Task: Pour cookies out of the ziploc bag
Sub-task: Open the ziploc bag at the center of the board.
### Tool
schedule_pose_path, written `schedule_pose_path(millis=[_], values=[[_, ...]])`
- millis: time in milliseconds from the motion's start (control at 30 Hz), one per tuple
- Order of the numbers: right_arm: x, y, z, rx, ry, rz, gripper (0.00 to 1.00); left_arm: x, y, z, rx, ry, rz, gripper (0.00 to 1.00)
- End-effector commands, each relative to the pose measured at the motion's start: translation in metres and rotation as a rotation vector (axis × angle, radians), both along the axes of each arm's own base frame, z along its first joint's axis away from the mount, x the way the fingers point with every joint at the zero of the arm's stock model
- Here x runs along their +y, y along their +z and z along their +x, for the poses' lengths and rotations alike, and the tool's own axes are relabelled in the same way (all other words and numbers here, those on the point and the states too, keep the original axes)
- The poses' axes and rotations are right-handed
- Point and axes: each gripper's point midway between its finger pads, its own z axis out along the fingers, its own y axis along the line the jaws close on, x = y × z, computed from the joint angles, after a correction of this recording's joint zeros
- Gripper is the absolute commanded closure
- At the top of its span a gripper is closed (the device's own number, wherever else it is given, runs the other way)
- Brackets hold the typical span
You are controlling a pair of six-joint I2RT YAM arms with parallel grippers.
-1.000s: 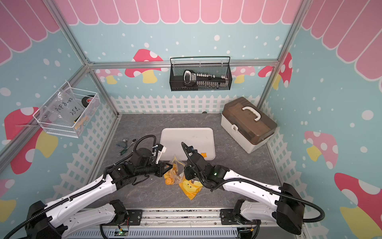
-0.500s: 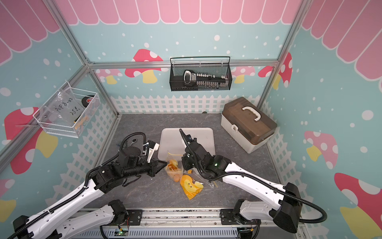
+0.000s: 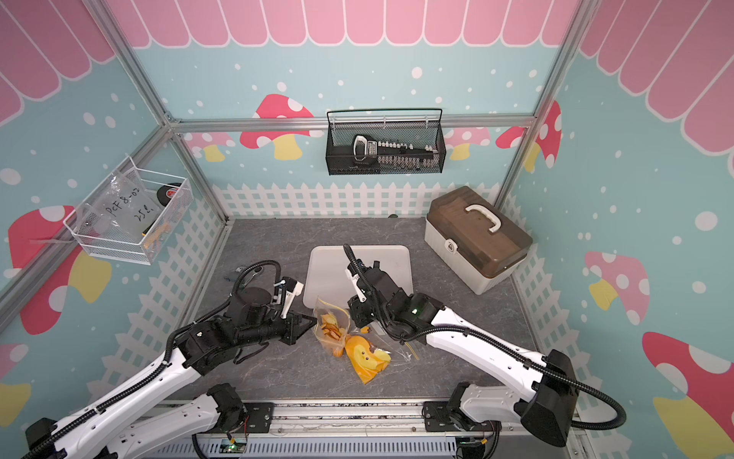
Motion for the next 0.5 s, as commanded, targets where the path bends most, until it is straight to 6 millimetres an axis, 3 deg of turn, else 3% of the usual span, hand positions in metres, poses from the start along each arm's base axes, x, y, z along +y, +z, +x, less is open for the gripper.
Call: schedule_pose_path(millis=[0,200,467], values=[[0.008,0.034,-0.016,-0.04,0.119,0.072,0.71,-0.005,0.005,0.008,-0.018,0.0,-0.039,1.0],[0.019,0.052,-0.039,-0.067,0.271,0.104,0.65,-0.012,0.01,0.015,-0.016,-0.008,-0.057,1.0],[0.048,0.039,-0.05,-0.06,0.337,0.033,0.6,-0.018,0.021,0.015,-0.025,-0.024,-0.093,1.0]])
